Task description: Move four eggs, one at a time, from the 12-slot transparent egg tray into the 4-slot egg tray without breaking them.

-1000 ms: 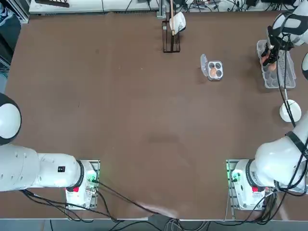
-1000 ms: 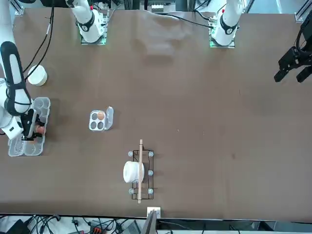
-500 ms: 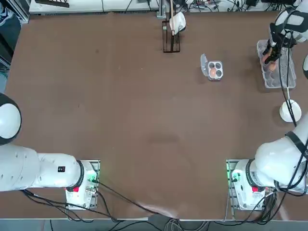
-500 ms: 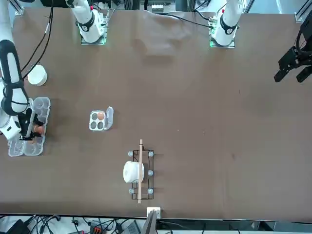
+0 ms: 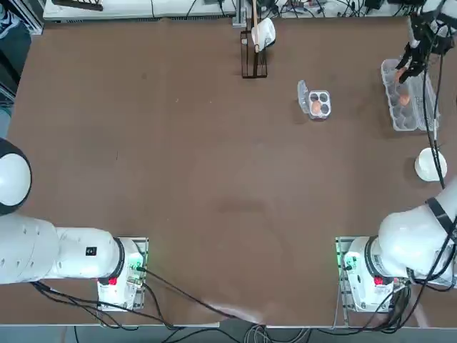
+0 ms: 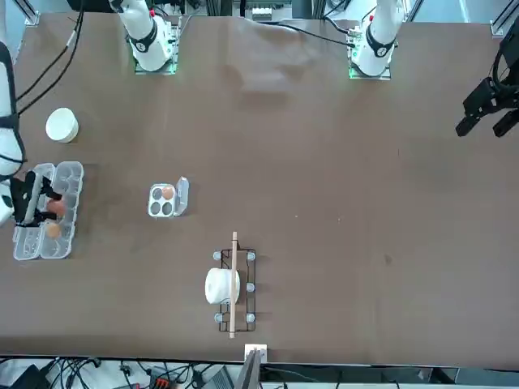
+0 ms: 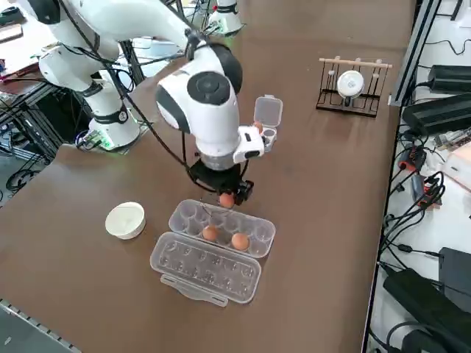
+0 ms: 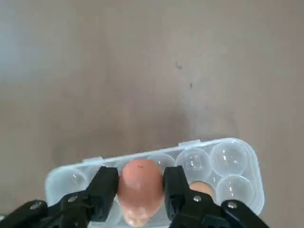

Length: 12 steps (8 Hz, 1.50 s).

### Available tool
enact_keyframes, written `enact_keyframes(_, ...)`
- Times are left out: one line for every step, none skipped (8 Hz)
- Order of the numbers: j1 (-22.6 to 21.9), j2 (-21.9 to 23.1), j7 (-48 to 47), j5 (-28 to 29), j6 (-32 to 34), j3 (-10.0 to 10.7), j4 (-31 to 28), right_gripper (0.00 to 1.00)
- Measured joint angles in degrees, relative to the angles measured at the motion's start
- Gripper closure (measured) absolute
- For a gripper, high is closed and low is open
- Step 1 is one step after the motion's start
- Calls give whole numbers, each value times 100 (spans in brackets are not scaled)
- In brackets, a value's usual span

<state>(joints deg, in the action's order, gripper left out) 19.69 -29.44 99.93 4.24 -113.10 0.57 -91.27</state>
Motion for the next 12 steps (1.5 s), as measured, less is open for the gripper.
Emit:
enact_keyframes(-180,122,-534,-2,214,-11,51,44)
enact_keyframes(-403,231,-1185,-4,397,-17,56,44)
enact_keyframes(-619,286,-1888,-5,545,-21,54,44)
enact_keyframes(-823,292,-2604,-6,640,-29,51,44)
enact_keyframes(-1021,290,-3285,-6,665,-35,35,44)
enact_keyframes(-1243,293,-4016,-6,667,-41,28,44)
enact_keyframes(-1485,301,-4791,-6,667,-50,23,44)
enact_keyframes(-1750,306,-5578,-7,656,-55,20,44)
enact_keyframes(-2024,307,-6324,-6,597,-60,10,44)
enact_keyframes(-2308,306,-7036,-7,434,-62,-34,44)
enact_keyframes(-2580,291,-7665,-7,224,-63,-101,44)
enact_keyframes(-2804,238,-8150,-7,34,-63,-177,44)
